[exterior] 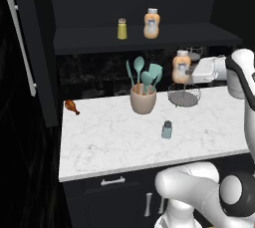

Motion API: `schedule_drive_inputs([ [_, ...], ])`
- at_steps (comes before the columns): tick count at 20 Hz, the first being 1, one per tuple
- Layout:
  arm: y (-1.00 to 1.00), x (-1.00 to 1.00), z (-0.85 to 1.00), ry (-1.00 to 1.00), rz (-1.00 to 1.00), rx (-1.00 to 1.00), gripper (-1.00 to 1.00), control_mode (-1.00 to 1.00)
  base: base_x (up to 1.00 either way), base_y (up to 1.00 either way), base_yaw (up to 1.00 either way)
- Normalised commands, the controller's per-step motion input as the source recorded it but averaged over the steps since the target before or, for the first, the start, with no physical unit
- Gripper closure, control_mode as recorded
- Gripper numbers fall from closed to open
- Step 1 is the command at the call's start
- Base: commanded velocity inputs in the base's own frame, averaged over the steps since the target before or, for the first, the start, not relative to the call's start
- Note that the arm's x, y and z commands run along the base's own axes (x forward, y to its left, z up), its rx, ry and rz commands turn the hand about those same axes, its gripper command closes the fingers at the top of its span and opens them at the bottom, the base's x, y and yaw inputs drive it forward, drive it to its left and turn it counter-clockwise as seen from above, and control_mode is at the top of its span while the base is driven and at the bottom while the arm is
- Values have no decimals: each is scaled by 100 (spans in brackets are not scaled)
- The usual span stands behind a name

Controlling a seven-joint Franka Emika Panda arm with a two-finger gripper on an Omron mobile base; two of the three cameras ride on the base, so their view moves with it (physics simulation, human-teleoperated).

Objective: Put the shaker and condiment bottle from the counter next to their counterparts in the cabinet.

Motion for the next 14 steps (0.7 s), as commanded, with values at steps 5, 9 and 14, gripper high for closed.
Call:
schedule_drive_inputs([
  [5, 0, 0, 47, -3, 0, 0, 100, -100, 0, 0, 0],
  [9, 0, 0, 38, 0, 0, 0, 100, -100, 0, 0, 0],
  [14, 0, 3, 32, -1, -1, 0, 100, -100, 0, 0, 0],
])
